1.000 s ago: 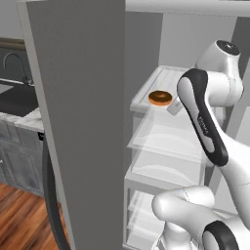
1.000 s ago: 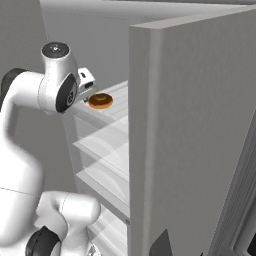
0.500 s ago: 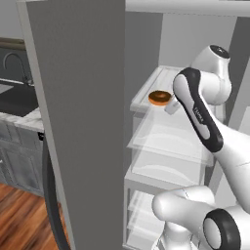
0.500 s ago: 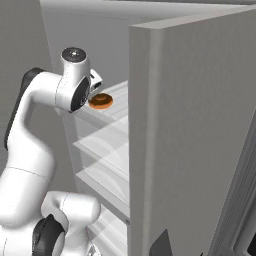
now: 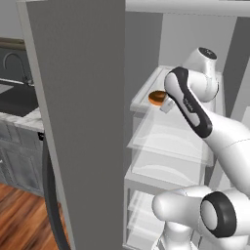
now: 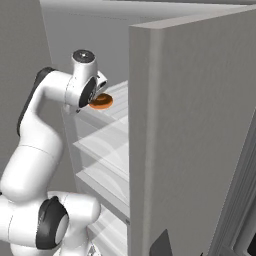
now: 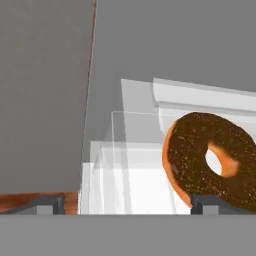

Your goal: Take the donuts from the fridge and place them on the empty tray on the dining counter.

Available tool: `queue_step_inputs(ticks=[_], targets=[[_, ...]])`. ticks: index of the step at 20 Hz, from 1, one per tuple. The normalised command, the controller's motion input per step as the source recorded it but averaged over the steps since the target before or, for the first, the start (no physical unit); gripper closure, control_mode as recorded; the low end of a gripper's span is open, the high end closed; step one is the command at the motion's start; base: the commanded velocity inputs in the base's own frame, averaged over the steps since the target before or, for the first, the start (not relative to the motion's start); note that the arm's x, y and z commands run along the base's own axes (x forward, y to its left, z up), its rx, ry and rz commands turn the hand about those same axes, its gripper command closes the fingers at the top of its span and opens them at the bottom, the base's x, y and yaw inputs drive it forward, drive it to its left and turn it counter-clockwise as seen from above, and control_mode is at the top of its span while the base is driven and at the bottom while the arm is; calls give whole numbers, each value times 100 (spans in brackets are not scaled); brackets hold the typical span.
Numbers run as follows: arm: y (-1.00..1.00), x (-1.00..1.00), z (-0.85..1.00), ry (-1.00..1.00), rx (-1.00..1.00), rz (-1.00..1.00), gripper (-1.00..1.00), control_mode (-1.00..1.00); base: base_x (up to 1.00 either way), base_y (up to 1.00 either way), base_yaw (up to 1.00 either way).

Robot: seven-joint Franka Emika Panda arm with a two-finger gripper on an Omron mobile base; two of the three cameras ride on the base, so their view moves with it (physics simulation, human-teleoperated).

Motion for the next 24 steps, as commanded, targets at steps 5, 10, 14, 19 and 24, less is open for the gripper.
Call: queue_step_inputs(ticks=[5,10,14,19,24], targets=[[0,36,0,6,0,0,-100,-100,0,0,0],[0,29,-13,5,-5,0,-100,-100,0,0,0],[0,31,-12,2,-6,0,-100,-100,0,0,0],[0,38,-9,0,-2,0,-100,-100,0,0,0],[0,26,-8,2,0,0,-100,-100,0,0,0]])
